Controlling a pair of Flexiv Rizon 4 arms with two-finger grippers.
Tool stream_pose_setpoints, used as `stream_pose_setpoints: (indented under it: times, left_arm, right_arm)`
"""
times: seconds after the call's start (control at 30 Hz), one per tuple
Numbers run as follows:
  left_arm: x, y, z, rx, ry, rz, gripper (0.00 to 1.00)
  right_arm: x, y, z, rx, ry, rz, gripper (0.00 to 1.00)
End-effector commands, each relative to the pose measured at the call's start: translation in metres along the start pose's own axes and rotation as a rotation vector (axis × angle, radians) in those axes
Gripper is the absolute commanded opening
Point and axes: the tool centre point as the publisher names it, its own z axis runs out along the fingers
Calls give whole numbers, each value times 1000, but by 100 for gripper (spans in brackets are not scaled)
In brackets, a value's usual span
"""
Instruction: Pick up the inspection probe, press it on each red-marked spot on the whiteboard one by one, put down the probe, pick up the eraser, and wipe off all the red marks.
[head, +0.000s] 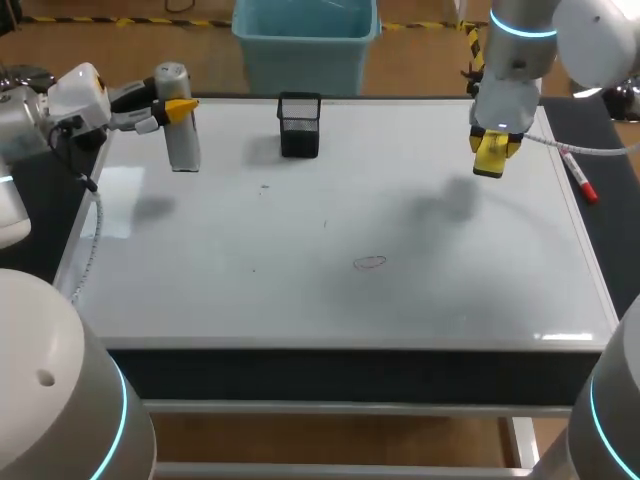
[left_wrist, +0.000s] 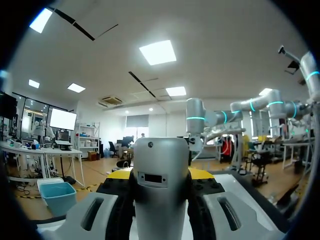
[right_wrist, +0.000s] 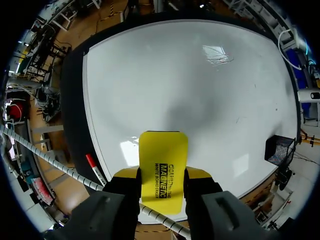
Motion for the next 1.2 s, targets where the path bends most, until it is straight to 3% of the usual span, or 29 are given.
stream_pose_setpoints:
  times: [0.03,0.33,0.67,0.9,1.2]
  left_arm:
    - [0,-1,1,-1,1,-1,0]
    - [0,-1,1,-1,1,-1,0]
    - [90,0,44,74,181,16,0]
    - [152,16,93,72,335,-22,0]
    - [212,35,148,70,504,-70,0]
  right_arm:
    - [1,0,-2,1,3,-2,0]
    - [1,0,-2,1,3,-2,0]
    - [1,0,-2,1,3,-2,0]
    - [1,0,-2,1,3,-2,0]
    - [1,0,-2,1,3,-2,0]
